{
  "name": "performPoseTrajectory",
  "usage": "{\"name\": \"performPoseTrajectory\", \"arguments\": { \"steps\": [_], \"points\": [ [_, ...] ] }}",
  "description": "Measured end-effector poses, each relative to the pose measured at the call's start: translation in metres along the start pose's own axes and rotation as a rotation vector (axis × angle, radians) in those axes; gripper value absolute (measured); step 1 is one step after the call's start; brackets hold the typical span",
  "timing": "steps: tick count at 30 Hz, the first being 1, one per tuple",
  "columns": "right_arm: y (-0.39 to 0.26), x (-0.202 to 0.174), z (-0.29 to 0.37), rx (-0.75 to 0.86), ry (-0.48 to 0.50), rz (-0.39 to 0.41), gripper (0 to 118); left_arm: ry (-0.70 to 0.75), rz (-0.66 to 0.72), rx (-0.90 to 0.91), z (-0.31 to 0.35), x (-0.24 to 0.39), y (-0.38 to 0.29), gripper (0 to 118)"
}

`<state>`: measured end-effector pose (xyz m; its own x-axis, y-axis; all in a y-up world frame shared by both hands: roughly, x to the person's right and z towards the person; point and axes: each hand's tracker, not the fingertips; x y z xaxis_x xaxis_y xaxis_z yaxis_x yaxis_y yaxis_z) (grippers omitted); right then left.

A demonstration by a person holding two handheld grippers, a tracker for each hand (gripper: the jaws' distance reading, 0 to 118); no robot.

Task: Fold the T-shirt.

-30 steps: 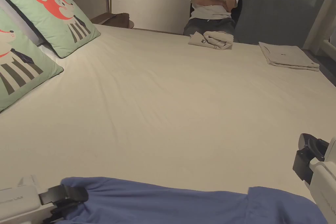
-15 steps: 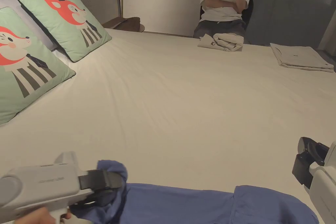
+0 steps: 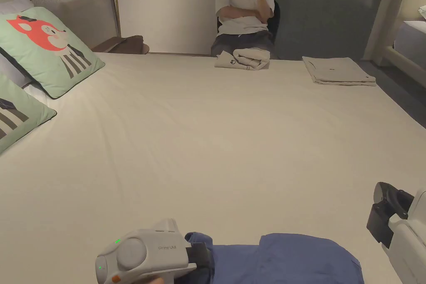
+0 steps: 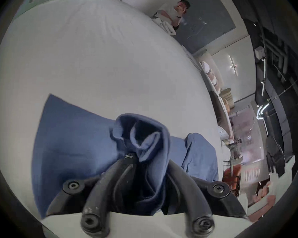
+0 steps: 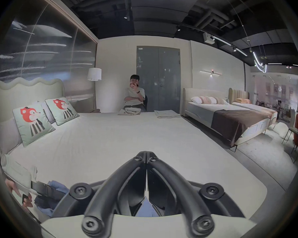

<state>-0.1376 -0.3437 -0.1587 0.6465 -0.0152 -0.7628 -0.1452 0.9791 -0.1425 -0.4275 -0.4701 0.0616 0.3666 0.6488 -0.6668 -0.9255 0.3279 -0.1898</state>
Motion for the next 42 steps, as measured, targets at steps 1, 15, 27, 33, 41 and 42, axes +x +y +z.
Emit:
{"name": "performPoseTrajectory", "arguments": {
  "steps": [1, 15, 27, 33, 41, 42],
  "points": [
    [0.0, 0.004, 0.001, 0.0, -0.005, -0.002, 0, -0.003, 0.002, 0.004, -0.001, -0.001, -0.001, 15],
    [-0.015, 0.013, -0.009, -0.016, 0.009, -0.029, 0, 0.279, -0.338, 0.36, 0.063, 0.018, -0.033, 6],
    [-0.015, 0.025, -0.004, -0.02, -0.003, -0.033, 0, 0.131, -0.609, 0.121, -0.022, 0.081, -0.111, 6],
    [-0.011, 0.033, 0.002, -0.014, -0.034, -0.028, 0, 0.035, -0.536, 0.085, -0.025, 0.088, -0.107, 5],
    [-0.009, 0.03, -0.001, -0.01, -0.031, -0.032, 0, -0.202, -0.206, 0.185, 0.067, 0.009, -0.032, 6],
    [-0.009, 0.028, -0.002, -0.01, -0.027, -0.031, 0, -0.221, -0.171, 0.195, 0.078, -0.005, -0.024, 6]
  ]
}}
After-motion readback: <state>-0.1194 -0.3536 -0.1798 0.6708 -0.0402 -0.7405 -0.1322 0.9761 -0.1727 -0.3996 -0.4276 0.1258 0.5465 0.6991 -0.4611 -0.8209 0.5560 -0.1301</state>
